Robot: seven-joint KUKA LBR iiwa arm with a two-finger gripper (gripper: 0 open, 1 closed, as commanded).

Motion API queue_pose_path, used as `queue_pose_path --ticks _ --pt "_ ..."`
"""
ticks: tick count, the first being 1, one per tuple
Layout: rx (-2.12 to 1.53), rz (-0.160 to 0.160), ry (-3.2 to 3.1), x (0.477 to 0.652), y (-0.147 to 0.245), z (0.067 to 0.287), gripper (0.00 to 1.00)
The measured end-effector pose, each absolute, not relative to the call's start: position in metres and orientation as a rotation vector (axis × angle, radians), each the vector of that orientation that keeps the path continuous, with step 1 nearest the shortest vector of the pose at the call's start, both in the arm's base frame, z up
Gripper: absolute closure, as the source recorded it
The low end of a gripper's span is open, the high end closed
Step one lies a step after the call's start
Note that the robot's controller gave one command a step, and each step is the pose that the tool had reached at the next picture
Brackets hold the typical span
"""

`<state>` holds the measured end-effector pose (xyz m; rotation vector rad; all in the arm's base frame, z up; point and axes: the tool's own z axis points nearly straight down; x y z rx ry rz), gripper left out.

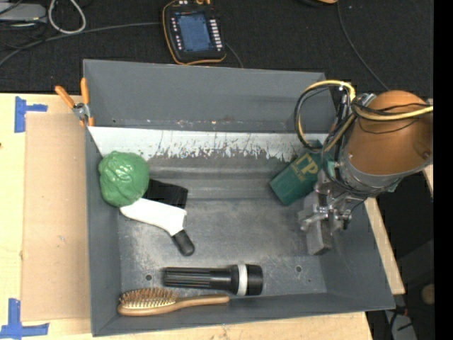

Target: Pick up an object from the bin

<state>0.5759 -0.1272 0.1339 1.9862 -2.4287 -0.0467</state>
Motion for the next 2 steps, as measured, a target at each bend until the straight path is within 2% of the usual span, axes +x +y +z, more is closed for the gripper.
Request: queue_pose_path --ticks 2 --pt "1.978 -0.047 -2.438 0.577 -0.126 0.184 1.0"
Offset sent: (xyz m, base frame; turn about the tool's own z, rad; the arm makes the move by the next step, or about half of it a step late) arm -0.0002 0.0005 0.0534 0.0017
